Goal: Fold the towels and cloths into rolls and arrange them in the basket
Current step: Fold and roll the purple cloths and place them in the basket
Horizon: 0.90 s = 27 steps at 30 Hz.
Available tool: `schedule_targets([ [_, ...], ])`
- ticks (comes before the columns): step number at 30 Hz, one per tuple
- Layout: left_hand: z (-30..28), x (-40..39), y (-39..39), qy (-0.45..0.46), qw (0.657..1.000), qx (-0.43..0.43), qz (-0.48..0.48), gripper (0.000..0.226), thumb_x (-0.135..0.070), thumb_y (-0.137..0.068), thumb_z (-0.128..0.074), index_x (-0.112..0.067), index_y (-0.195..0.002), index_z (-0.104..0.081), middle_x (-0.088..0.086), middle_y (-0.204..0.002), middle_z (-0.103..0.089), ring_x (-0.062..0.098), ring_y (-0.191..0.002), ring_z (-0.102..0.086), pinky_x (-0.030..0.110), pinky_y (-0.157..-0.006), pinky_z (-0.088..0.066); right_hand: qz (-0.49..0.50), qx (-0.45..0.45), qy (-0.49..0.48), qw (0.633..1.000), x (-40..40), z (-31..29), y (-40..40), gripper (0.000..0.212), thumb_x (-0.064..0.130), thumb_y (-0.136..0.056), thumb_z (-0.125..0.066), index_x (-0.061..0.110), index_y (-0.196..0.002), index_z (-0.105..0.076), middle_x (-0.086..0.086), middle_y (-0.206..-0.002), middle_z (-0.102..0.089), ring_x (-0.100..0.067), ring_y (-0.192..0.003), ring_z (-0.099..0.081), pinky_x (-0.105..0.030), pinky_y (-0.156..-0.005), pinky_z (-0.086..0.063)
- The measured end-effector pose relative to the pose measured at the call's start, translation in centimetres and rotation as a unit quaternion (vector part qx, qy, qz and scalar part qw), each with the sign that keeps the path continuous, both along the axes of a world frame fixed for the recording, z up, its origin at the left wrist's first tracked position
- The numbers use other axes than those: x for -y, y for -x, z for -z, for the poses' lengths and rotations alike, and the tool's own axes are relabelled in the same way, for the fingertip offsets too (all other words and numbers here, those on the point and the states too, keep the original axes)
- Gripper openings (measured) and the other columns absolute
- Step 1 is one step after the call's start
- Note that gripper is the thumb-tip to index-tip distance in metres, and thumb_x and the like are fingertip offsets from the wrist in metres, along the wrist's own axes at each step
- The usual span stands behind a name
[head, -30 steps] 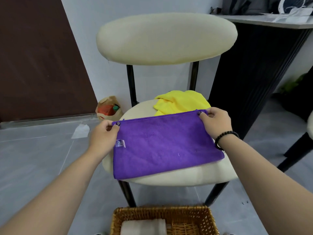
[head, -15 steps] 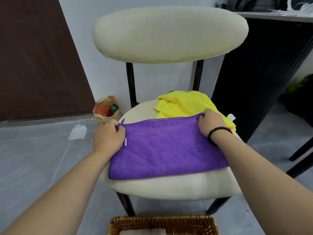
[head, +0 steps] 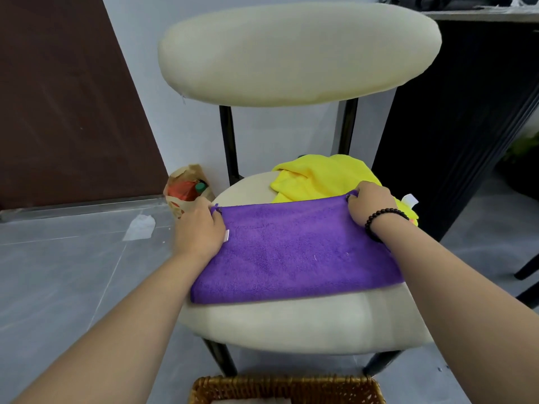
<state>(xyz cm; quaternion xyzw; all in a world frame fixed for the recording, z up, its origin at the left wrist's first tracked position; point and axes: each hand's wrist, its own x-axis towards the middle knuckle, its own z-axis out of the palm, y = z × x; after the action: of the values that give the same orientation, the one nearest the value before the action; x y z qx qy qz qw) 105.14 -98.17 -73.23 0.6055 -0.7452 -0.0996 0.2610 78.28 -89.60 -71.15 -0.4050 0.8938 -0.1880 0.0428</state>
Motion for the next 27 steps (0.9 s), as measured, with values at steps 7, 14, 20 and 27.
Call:
schedule_targets([
  [7, 0.2, 1.4, 0.4, -0.033, 0.999, 0.033, -0.003, 0.015, -0.026, -0.097, -0.049, -0.016, -0.105, -0.057, 0.004, -0.100, -0.058, 0.017, -0.083, -0.047, 0.032, -0.067, -0.037, 0.026, -0.010, 0.002, 1.000, 1.0, 0.9, 0.3, 0.014, 0.020, -0.095, -0.045, 0.010, -0.097, -0.055, -0.015, -0.105, -0.062, -0.028, -0.079, -0.049, -0.030, -0.066, -0.040],
  [14, 1.0, 2.9, 0.4, -0.056, 0.997, -0.010, 0.048, 0.015, -0.021, -0.090, -0.058, -0.020, -0.101, -0.069, 0.006, -0.118, -0.062, 0.030, -0.110, -0.051, 0.042, -0.092, -0.045, -0.025, 0.006, 0.023, 0.999, 1.1, 1.0, 1.0, 0.021, 0.023, -0.091, -0.056, 0.015, -0.107, -0.067, -0.013, -0.123, -0.050, -0.029, -0.097, -0.059, -0.033, -0.085, -0.048],
  [20, 0.6, 2.2, 0.2, -0.056, 0.994, -0.079, 0.055, 0.014, -0.011, -0.090, -0.063, -0.019, -0.096, -0.072, -0.002, -0.100, -0.066, 0.013, -0.087, -0.054, 0.026, -0.076, -0.043, -0.043, 0.051, 0.038, 0.997, 0.2, 0.4, 1.0, 0.017, 0.019, -0.088, -0.062, 0.014, -0.100, -0.073, -0.010, -0.107, -0.067, -0.026, -0.098, -0.059, -0.025, -0.073, -0.041],
  [27, 0.4, 1.0, -0.8, -0.024, 0.988, -0.148, 0.049, 0.013, -0.008, -0.088, -0.064, -0.020, -0.090, -0.068, 0.004, -0.107, -0.063, 0.016, -0.087, -0.059, 0.026, -0.077, -0.044, -0.005, 0.176, 0.124, 0.977, -0.8, 0.3, 0.5, 0.011, 0.011, -0.082, -0.068, 0.017, -0.090, -0.073, -0.001, -0.089, -0.064, -0.017, -0.085, -0.055, -0.026, -0.073, -0.043],
])
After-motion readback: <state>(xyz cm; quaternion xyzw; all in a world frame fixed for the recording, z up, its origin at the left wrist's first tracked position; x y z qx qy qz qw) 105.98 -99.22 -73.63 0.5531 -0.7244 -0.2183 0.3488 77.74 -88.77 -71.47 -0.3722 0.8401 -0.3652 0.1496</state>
